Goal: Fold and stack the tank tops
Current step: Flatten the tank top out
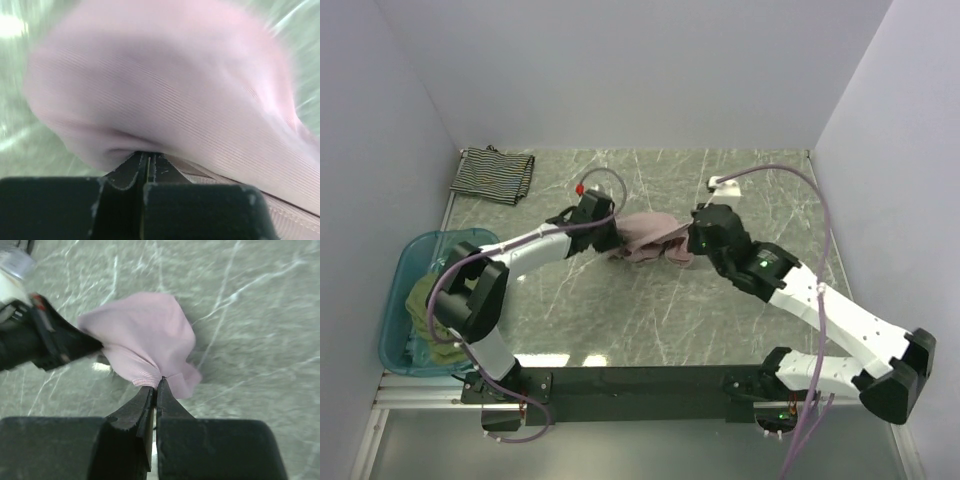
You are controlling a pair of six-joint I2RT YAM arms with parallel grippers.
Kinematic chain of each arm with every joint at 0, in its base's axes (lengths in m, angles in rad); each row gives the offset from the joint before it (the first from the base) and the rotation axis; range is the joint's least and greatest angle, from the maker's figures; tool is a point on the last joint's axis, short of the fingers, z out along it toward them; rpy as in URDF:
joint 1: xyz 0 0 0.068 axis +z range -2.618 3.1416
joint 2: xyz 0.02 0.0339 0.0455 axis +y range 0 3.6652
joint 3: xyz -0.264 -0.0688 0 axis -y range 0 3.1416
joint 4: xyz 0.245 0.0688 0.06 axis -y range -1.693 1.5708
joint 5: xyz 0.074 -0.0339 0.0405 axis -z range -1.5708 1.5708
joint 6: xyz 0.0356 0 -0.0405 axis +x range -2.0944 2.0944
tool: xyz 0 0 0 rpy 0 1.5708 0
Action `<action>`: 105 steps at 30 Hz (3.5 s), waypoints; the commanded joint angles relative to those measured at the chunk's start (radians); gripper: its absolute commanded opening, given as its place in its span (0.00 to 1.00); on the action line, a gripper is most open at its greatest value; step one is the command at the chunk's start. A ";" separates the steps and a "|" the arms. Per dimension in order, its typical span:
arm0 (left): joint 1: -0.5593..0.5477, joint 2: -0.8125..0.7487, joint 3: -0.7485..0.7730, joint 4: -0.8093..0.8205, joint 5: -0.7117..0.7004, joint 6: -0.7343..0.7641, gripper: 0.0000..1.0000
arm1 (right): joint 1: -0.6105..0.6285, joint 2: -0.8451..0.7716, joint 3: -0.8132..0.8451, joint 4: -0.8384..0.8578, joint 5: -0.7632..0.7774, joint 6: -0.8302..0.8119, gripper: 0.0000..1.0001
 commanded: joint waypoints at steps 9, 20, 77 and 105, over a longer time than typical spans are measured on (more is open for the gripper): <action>0.116 -0.240 0.253 -0.189 -0.151 0.039 0.01 | -0.163 -0.128 0.200 -0.048 0.041 -0.128 0.00; 0.108 -0.496 0.411 -0.180 -0.128 0.220 0.01 | -0.174 -0.226 0.347 0.031 0.073 -0.202 0.00; -0.033 -0.280 -0.248 -0.095 0.012 -0.081 0.48 | -0.493 -0.046 -0.501 0.188 -0.355 0.269 0.59; -0.007 -0.185 -0.108 -0.086 -0.116 -0.027 0.01 | -0.504 0.103 -0.339 0.173 -0.272 0.197 0.00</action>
